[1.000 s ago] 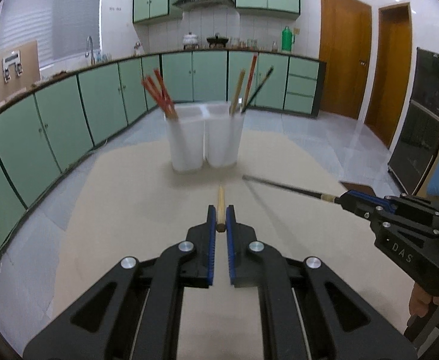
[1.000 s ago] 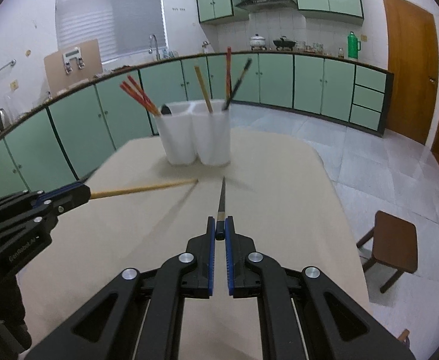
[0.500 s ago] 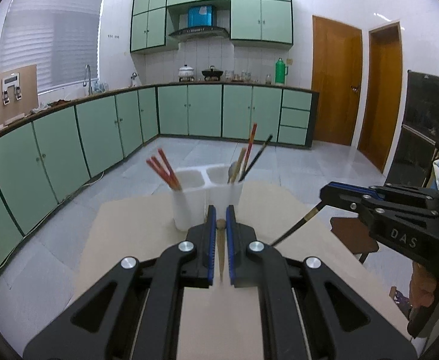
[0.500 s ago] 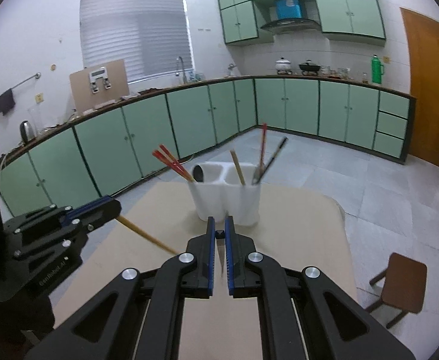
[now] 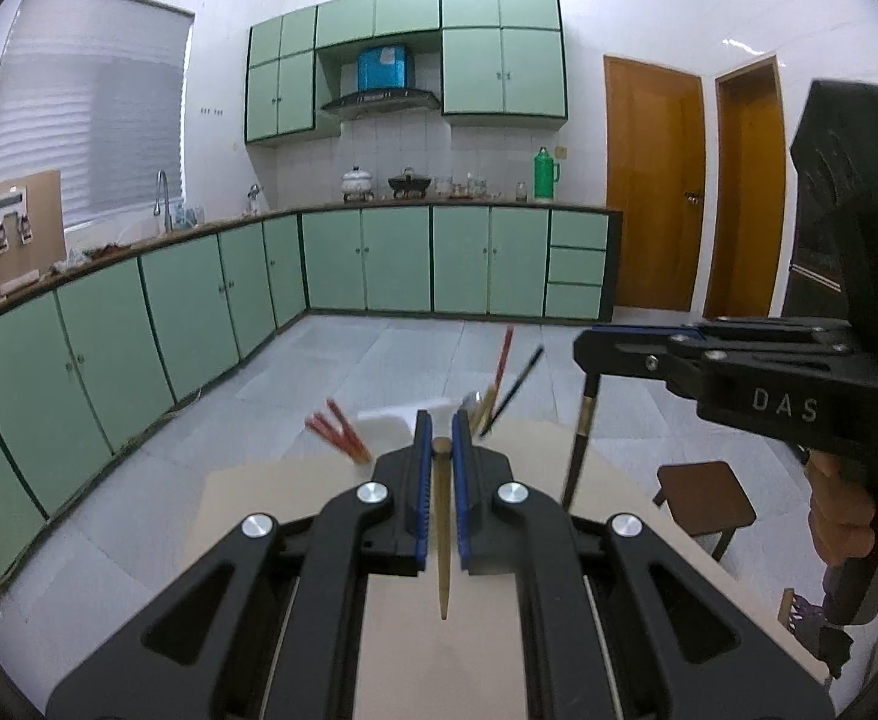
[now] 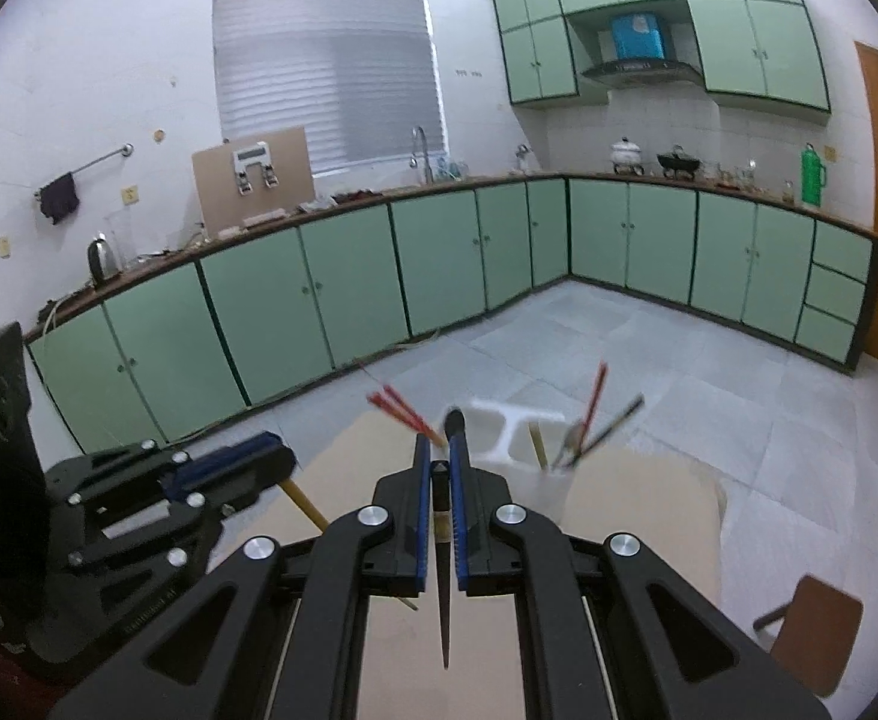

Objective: Organize utensils
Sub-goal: 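Lift both chopsticks and carry them over the white holder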

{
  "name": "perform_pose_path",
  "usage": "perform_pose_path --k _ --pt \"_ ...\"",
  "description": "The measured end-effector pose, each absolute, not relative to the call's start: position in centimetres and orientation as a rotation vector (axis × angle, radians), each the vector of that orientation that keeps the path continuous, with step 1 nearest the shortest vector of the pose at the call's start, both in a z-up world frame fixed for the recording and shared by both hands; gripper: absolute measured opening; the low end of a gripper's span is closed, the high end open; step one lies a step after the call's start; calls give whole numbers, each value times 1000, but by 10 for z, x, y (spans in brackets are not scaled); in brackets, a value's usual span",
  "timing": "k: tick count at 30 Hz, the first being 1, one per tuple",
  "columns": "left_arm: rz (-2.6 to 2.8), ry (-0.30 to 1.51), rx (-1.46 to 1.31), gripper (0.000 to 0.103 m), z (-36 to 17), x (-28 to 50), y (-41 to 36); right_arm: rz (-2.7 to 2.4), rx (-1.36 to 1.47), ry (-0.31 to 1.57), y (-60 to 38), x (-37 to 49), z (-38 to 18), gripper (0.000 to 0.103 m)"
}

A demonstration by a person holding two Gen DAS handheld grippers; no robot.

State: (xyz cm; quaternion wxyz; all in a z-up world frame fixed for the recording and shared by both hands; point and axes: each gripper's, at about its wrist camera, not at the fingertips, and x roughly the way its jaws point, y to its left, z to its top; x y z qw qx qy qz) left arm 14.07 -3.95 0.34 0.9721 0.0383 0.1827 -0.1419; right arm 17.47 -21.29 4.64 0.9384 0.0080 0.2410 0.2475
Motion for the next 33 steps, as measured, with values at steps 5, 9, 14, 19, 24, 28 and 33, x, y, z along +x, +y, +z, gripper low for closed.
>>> perform_pose_path --k 5,9,14,19,24,28,33 --pt "-279 295 90 5 35 163 -42 499 -1 409 -205 198 85 6" --pt "-267 242 90 5 60 188 -44 473 3 362 -202 225 110 6" --pt "-255 211 94 5 77 218 -51 437 32 332 -206 258 124 6" --pt "-250 222 94 5 71 245 -57 380 16 328 -208 288 114 6" --pt "-242 263 83 5 50 272 -61 357 35 373 -214 313 88 6" --pt "-231 307 76 5 27 293 -56 344 44 412 -217 329 63 6" --pt "-222 365 58 6 3 316 -48 339 50 450 -220 337 37 6"
